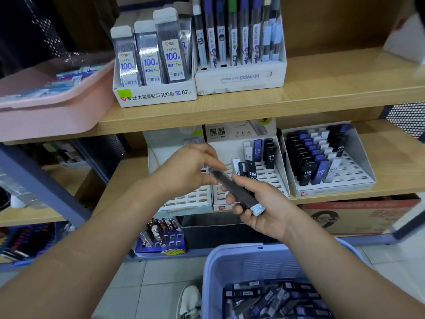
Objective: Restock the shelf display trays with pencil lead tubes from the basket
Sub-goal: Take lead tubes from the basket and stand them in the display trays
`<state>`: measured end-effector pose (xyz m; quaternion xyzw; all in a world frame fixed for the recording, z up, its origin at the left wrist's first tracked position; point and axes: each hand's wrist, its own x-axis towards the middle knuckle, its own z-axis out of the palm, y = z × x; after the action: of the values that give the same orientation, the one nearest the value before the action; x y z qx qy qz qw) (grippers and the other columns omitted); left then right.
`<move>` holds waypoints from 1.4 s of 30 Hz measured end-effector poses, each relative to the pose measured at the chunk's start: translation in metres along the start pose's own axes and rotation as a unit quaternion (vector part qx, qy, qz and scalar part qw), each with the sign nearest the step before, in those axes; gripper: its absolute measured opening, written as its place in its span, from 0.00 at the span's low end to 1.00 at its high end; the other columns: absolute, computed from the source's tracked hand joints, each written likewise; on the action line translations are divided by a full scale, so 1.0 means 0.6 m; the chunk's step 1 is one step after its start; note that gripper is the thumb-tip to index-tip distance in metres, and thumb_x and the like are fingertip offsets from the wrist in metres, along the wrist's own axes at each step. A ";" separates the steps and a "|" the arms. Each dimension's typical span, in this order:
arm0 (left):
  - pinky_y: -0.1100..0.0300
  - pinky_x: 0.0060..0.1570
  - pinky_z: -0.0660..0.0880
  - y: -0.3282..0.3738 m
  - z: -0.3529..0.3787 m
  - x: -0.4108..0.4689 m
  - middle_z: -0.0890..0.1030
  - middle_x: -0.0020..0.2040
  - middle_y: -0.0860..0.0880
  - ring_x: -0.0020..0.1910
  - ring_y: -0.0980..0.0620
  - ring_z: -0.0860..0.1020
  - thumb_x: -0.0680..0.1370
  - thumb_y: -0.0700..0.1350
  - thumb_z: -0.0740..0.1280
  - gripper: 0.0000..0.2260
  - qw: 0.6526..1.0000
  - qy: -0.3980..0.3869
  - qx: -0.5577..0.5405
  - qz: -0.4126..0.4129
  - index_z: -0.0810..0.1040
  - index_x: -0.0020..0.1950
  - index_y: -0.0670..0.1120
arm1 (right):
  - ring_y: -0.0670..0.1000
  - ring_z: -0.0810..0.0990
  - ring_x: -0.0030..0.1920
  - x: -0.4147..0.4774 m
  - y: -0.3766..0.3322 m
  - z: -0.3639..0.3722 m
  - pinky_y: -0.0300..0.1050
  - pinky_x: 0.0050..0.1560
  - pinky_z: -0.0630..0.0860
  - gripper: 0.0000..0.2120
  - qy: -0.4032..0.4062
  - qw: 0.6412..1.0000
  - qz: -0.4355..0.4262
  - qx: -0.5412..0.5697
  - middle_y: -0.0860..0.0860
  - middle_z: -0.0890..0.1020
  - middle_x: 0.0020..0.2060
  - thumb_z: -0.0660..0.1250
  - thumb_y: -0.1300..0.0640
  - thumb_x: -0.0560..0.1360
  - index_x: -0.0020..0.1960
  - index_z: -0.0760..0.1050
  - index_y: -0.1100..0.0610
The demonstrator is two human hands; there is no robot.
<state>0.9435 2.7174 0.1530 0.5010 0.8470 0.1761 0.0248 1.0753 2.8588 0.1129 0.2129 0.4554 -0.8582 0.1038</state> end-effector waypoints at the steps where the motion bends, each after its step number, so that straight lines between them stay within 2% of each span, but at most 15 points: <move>1: 0.60 0.56 0.71 0.003 -0.001 -0.001 0.79 0.53 0.51 0.54 0.53 0.75 0.71 0.43 0.75 0.15 0.999 0.006 0.027 0.023 0.83 0.57 0.51 | 0.47 0.74 0.25 -0.002 -0.003 -0.001 0.33 0.19 0.69 0.15 0.003 1.000 0.005 0.003 0.55 0.81 0.33 0.65 0.48 0.78 0.49 0.81 0.60; 3: 0.57 0.56 0.72 0.009 -0.003 -0.002 0.81 0.52 0.51 0.53 0.52 0.76 0.74 0.44 0.71 0.12 0.997 -0.001 0.068 0.046 0.82 0.57 0.50 | 0.48 0.75 0.26 -0.005 -0.009 -0.004 0.34 0.20 0.70 0.14 0.010 1.000 0.006 0.017 0.56 0.83 0.37 0.66 0.46 0.77 0.46 0.82 0.57; 6: 0.56 0.51 0.74 0.014 -0.002 -0.008 0.83 0.48 0.52 0.48 0.53 0.78 0.78 0.45 0.67 0.09 0.996 -0.039 0.072 -0.025 0.82 0.57 0.51 | 0.47 0.74 0.28 -0.005 -0.010 -0.017 0.34 0.22 0.70 0.13 0.039 0.997 -0.023 0.061 0.56 0.84 0.40 0.66 0.48 0.78 0.54 0.80 0.57; 9: 0.57 0.48 0.79 0.018 0.007 -0.012 0.84 0.41 0.50 0.41 0.54 0.82 0.78 0.41 0.67 0.05 0.973 -0.056 -0.163 -0.156 0.83 0.47 0.49 | 0.45 0.71 0.29 -0.007 -0.007 -0.023 0.34 0.24 0.67 0.09 0.031 0.994 -0.067 0.075 0.52 0.81 0.40 0.66 0.54 0.78 0.55 0.82 0.55; 11: 0.60 0.44 0.81 0.023 0.014 -0.013 0.84 0.42 0.45 0.38 0.53 0.83 0.78 0.38 0.66 0.04 0.925 -0.093 -0.308 -0.202 0.81 0.48 0.42 | 0.44 0.69 0.29 -0.006 -0.004 -0.018 0.33 0.25 0.66 0.08 0.029 0.993 -0.097 0.065 0.50 0.81 0.41 0.68 0.61 0.76 0.53 0.83 0.54; 13: 0.62 0.42 0.81 0.030 0.019 -0.014 0.84 0.45 0.42 0.39 0.52 0.83 0.78 0.39 0.65 0.07 0.893 -0.127 -0.372 -0.219 0.78 0.52 0.36 | 0.43 0.68 0.28 -0.001 -0.001 -0.009 0.33 0.24 0.64 0.08 0.047 0.989 -0.126 0.060 0.49 0.80 0.39 0.70 0.64 0.74 0.51 0.83 0.55; 17: 0.62 0.43 0.80 0.039 0.023 -0.013 0.84 0.42 0.42 0.43 0.49 0.84 0.77 0.41 0.68 0.08 0.884 -0.167 -0.388 -0.203 0.77 0.48 0.36 | 0.43 0.67 0.26 0.012 -0.001 0.002 0.34 0.24 0.63 0.06 0.097 0.981 -0.166 0.034 0.47 0.77 0.31 0.72 0.65 0.73 0.46 0.80 0.54; 20: 0.61 0.45 0.80 0.036 0.015 -0.011 0.84 0.40 0.46 0.42 0.51 0.83 0.76 0.46 0.68 0.08 0.901 -0.179 -0.347 -0.189 0.79 0.47 0.40 | 0.44 0.67 0.26 0.014 0.003 0.002 0.34 0.24 0.64 0.07 0.112 0.978 -0.178 -0.010 0.46 0.76 0.28 0.71 0.66 0.74 0.45 0.79 0.55; 22: 0.59 0.44 0.80 0.028 0.006 -0.012 0.84 0.45 0.46 0.41 0.52 0.82 0.76 0.48 0.68 0.10 0.912 -0.128 -0.334 -0.202 0.78 0.53 0.44 | 0.43 0.69 0.25 0.015 0.007 0.002 0.34 0.24 0.65 0.06 0.114 0.975 -0.182 -0.062 0.44 0.76 0.26 0.70 0.67 0.74 0.45 0.79 0.56; 24: 0.59 0.41 0.80 0.013 -0.005 -0.014 0.84 0.46 0.45 0.39 0.51 0.81 0.74 0.46 0.70 0.13 0.894 -0.034 -0.381 -0.233 0.75 0.58 0.46 | 0.40 0.72 0.23 0.017 0.015 0.004 0.34 0.23 0.66 0.06 0.114 0.970 -0.178 -0.122 0.43 0.78 0.25 0.70 0.67 0.74 0.45 0.78 0.57; 30: 0.61 0.39 0.81 -0.032 -0.027 -0.031 0.83 0.40 0.39 0.35 0.50 0.82 0.74 0.35 0.70 0.07 0.890 0.063 -0.367 -0.264 0.79 0.52 0.38 | 0.44 0.66 0.26 0.049 0.040 0.020 0.37 0.26 0.64 0.01 0.110 0.968 -0.138 -0.178 0.49 0.74 0.30 0.70 0.61 0.76 0.46 0.79 0.57; 32: 0.59 0.42 0.82 -0.058 -0.030 -0.037 0.83 0.41 0.39 0.37 0.49 0.82 0.76 0.35 0.68 0.06 0.890 0.142 -0.330 -0.280 0.79 0.52 0.38 | 0.46 0.65 0.29 0.060 0.045 0.021 0.39 0.28 0.64 0.02 0.132 0.971 -0.112 -0.167 0.53 0.74 0.37 0.69 0.57 0.77 0.47 0.79 0.56; 35: 0.55 0.48 0.81 -0.094 -0.026 -0.044 0.83 0.44 0.40 0.41 0.47 0.83 0.77 0.36 0.68 0.03 0.886 0.244 -0.270 -0.287 0.79 0.46 0.43 | 0.46 0.67 0.29 0.069 0.052 0.018 0.39 0.29 0.64 0.02 0.140 0.979 -0.087 -0.117 0.51 0.79 0.39 0.67 0.57 0.77 0.47 0.79 0.55; 39: 0.58 0.49 0.78 -0.125 -0.012 -0.050 0.82 0.44 0.51 0.45 0.52 0.81 0.77 0.42 0.69 0.04 0.919 0.270 -0.098 -0.271 0.80 0.50 0.47 | 0.47 0.75 0.31 0.076 0.061 0.015 0.37 0.29 0.70 0.04 0.122 0.984 -0.074 -0.104 0.50 0.84 0.41 0.66 0.56 0.79 0.53 0.78 0.54; 42: 0.57 0.50 0.78 -0.130 0.000 -0.047 0.82 0.45 0.50 0.45 0.51 0.81 0.77 0.44 0.69 0.06 0.933 0.263 -0.038 -0.243 0.81 0.53 0.46 | 0.46 0.78 0.32 0.083 0.064 0.020 0.38 0.30 0.73 0.06 0.115 0.982 -0.077 -0.131 0.50 0.86 0.46 0.65 0.54 0.80 0.55 0.77 0.53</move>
<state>0.8921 2.6592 0.1241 0.2149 0.9118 0.3218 -0.1378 1.0420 2.8281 0.0678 0.2592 0.5877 -0.7663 0.0107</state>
